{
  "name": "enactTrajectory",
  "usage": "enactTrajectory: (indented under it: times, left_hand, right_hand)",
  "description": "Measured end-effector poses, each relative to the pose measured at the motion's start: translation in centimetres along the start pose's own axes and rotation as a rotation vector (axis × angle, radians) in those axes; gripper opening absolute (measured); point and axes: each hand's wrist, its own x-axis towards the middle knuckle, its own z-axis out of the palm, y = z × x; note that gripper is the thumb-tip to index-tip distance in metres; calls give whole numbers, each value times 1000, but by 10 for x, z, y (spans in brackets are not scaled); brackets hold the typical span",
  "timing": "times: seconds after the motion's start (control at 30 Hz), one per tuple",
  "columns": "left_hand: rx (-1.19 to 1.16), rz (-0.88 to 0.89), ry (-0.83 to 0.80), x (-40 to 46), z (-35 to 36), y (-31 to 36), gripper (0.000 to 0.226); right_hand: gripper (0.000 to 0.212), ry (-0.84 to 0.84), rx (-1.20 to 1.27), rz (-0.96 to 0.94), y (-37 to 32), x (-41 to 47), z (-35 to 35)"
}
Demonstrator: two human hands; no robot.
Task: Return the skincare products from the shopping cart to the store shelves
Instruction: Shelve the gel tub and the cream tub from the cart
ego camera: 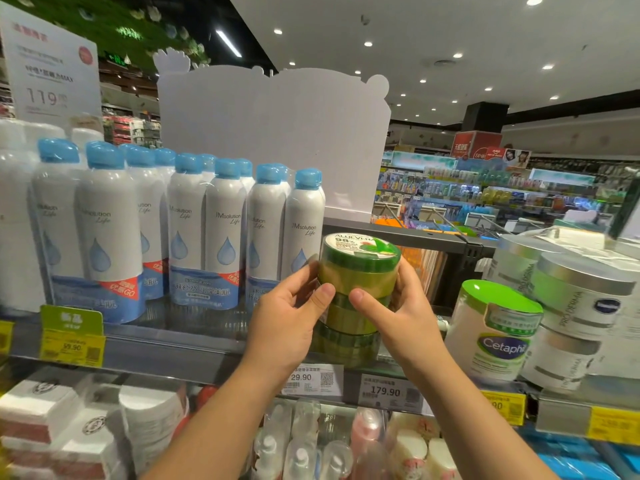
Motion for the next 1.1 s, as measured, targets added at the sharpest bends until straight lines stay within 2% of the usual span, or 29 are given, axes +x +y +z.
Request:
enactTrajectory:
  times: [0.23,0.43,0.57,0.67,0.7,0.8,0.9,0.97,1.1]
  left_hand:
    - [29,8,2,-1,0,1,63]
    - [76,-13,16,-3,2,2,33]
    - [59,15,33,-6,1,4,44]
    - [62,12,27,-11,-4,7,55]
    - [58,12,28,-13,-5,7,58]
    - [28,18,15,-22,-10,11,60]
    - [-32,33,-11,-36,-17,13,72]
    - [-86,24,-35,-46,-23,15,74]
    - [-191,-20,-83,-67,-38,11,59]
  right_hand:
    - [80,0,-28,20,-2,-1,0]
    - [84,5,-10,48,-6,-2,0]
    - [86,-9,-11,89,-11,-2,-1]
    - [110,67,1,159,-15,-7,1]
    - [111,107,16,186,-18,-10,2]
    - [85,219,91,231,-29,-25,11]
    - [53,367,154,210,-33,-39,19]
    - [44,454,182,199,-36,-50,22]
    - [35,542,250,181,-42,-76,27]
